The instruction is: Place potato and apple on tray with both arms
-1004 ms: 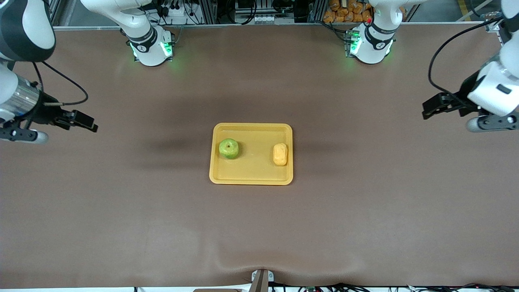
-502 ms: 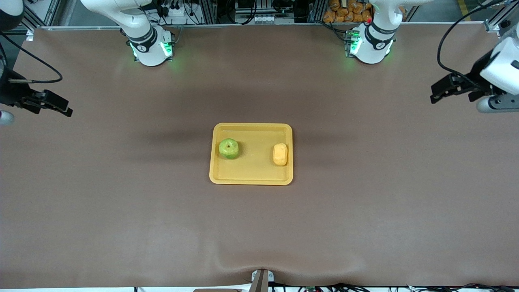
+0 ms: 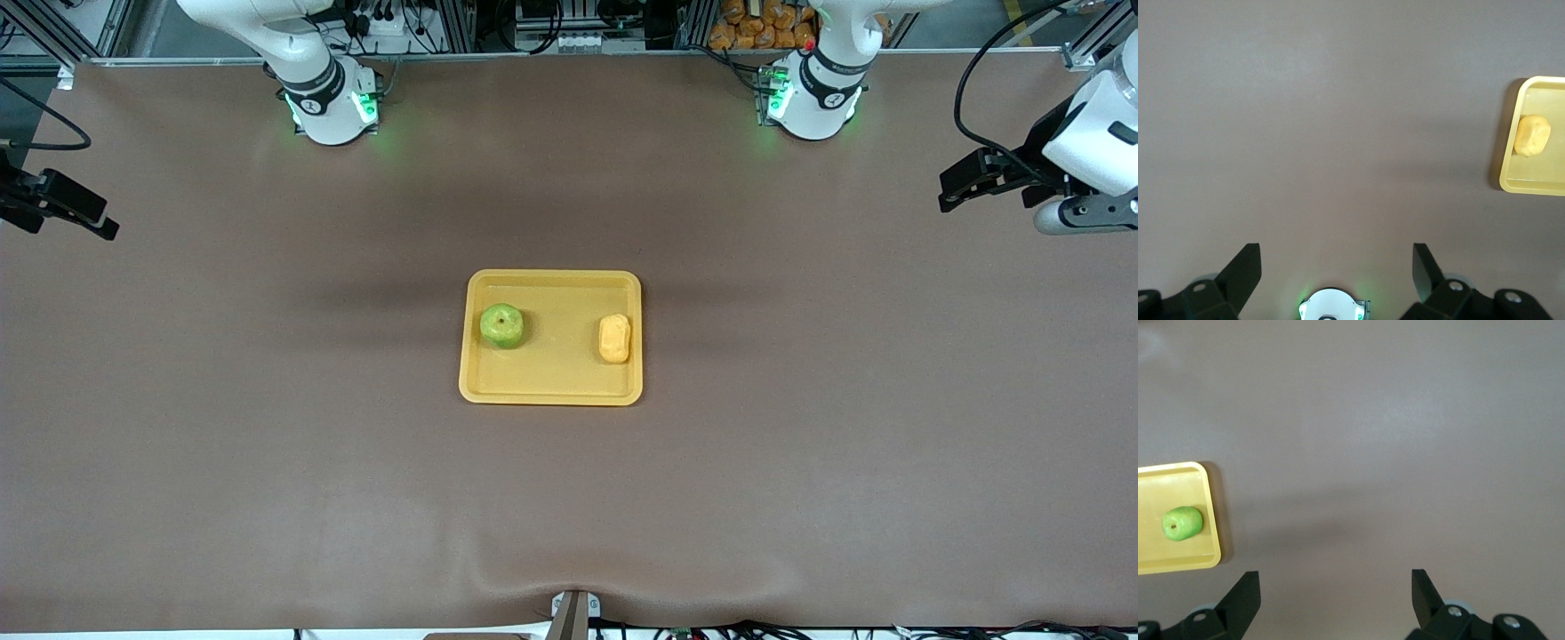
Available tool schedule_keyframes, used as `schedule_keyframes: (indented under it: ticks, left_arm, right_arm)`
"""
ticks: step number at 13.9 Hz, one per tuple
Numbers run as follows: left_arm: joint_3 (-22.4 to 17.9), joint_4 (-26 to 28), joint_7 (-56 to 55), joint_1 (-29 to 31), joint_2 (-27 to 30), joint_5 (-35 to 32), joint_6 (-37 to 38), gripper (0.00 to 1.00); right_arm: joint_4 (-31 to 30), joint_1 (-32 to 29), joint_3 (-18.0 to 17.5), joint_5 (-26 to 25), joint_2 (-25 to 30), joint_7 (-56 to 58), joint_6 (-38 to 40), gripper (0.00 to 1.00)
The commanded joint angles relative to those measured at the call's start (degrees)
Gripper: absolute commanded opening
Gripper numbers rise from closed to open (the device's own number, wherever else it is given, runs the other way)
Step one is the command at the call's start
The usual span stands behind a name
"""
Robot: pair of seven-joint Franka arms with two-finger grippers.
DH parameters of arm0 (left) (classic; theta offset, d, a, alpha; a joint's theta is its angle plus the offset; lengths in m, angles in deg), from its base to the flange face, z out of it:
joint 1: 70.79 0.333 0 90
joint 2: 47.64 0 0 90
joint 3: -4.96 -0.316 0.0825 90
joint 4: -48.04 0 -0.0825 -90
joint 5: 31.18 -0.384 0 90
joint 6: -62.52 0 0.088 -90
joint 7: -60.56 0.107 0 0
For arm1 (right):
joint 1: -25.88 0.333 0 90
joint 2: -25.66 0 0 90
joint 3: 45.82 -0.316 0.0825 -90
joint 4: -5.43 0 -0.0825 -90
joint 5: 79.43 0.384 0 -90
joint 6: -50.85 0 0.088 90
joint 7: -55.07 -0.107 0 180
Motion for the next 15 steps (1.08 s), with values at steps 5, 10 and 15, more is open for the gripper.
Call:
schedule_keyframes:
  ticks: [5, 10, 15]
  left_arm:
    - [-0.3, 1.1, -0.2, 0.2, 1.0, 0.8, 0.5, 1.00]
    - [-0.4, 1.0, -0.2, 0.6, 1.3, 0.7, 0.5, 1.00]
    - [-0.3, -0.1, -0.2, 0.4, 0.2, 0.1, 0.4, 1.00]
  right_arm:
    - [1.8, -13.4, -13.7, 0.1, -0.6, 0.2, 4.7, 1.00]
    - [1.8, -12.7, -13.1, 0.2, -0.4, 0.2, 4.7, 1.00]
    - [1.2, -9.0, -8.6, 0.3, -0.1, 0.2, 3.1, 1.00]
